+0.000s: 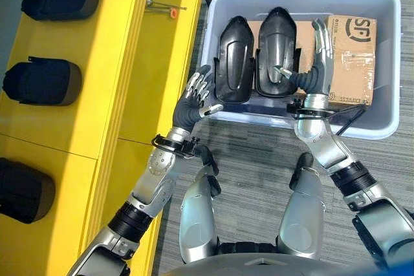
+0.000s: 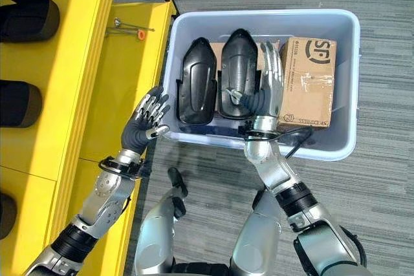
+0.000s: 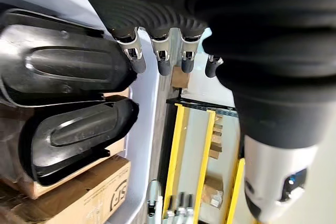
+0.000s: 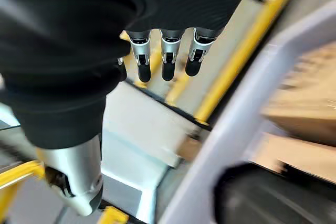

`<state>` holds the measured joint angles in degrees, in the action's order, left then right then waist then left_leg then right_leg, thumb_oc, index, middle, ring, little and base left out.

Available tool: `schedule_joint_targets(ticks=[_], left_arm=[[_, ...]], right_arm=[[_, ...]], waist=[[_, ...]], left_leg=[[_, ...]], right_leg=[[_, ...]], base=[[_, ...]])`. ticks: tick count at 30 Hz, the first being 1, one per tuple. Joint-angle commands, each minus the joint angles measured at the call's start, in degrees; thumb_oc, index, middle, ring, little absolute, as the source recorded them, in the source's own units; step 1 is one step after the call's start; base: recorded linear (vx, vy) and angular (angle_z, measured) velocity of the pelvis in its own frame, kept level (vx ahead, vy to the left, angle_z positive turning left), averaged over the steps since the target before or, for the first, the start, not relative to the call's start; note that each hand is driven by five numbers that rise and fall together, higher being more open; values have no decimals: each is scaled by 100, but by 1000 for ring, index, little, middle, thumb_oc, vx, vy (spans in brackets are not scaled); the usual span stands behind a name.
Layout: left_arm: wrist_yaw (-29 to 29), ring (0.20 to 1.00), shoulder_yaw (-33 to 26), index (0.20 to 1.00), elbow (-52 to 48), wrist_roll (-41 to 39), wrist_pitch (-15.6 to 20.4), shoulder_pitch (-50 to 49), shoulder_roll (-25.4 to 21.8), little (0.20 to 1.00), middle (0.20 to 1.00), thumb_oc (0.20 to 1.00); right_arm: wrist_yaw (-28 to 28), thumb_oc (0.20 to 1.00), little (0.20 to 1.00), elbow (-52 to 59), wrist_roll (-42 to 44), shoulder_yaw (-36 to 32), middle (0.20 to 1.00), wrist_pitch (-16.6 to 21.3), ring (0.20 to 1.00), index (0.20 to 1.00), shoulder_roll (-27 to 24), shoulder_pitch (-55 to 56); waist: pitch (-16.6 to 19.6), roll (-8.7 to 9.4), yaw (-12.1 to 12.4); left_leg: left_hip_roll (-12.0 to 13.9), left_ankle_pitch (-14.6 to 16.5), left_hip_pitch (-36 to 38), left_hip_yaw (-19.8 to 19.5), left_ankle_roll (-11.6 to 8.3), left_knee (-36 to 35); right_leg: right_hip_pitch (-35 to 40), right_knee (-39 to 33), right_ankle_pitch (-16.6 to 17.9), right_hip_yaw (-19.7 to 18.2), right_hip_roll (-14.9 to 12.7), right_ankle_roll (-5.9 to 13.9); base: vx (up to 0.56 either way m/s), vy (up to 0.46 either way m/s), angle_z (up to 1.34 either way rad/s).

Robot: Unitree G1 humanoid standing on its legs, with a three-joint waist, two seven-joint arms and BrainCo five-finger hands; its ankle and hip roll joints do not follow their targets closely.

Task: Move parts from the plastic box to the shelf.

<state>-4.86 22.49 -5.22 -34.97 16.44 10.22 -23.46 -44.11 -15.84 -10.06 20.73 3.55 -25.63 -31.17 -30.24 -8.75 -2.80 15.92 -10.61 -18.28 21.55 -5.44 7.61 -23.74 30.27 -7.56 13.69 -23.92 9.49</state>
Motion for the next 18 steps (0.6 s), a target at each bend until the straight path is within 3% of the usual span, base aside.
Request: schedule_joint_targets(ticks=[1,4,10,15,18], left_arm=[[203,1000,-58,1000,-364,-209,157,102,-197,1000,1000,1000],[291,1000,-69,1000,-303,-250,34,162,-195,1000,1000,1000],[283,1000,-53,1000,-294,-166,-339,294,-149,1000,1000,1000],[266,1000,56,1000,-308,-222,-432,354,-168,1000,1000,1000],[226,1000,105,1000,-303,-285,-488,431,-176,1000,1000,1000]], right_arm=[[395,1000,1000,-207,800,-417,1000,445,1000,1000,223,-313],[552,1000,1000,-624,1213,-592,1000,678,1000,1000,212,-583],[663,1000,1000,-1440,1492,-901,1000,700,1000,1000,135,-1189],[528,1000,1000,-1895,1487,-1014,1000,742,1000,1000,-42,-1622],[118,1000,1000,-2223,1464,-1088,1000,640,1000,1000,-119,-1904]], waist=[[44,179,259],[44,151,392],[44,52,569],[44,-75,649],[44,-144,681]], left_leg=[[79,895,249,-178,-134,470],[43,898,137,-258,-127,532],[9,893,-138,-356,-126,640],[-17,933,-329,-389,-116,760],[-33,964,-426,-402,-112,835]], right_leg=[[73,12,-42,195,199,-198],[2,190,-104,280,128,-219],[-215,432,-189,355,45,-261],[-428,656,-274,360,-14,-297],[-529,792,-342,340,-49,-316]], base=[[45,-2,4],[-3,-36,6],[-3,-8,16],[1,18,7],[2,19,9]])
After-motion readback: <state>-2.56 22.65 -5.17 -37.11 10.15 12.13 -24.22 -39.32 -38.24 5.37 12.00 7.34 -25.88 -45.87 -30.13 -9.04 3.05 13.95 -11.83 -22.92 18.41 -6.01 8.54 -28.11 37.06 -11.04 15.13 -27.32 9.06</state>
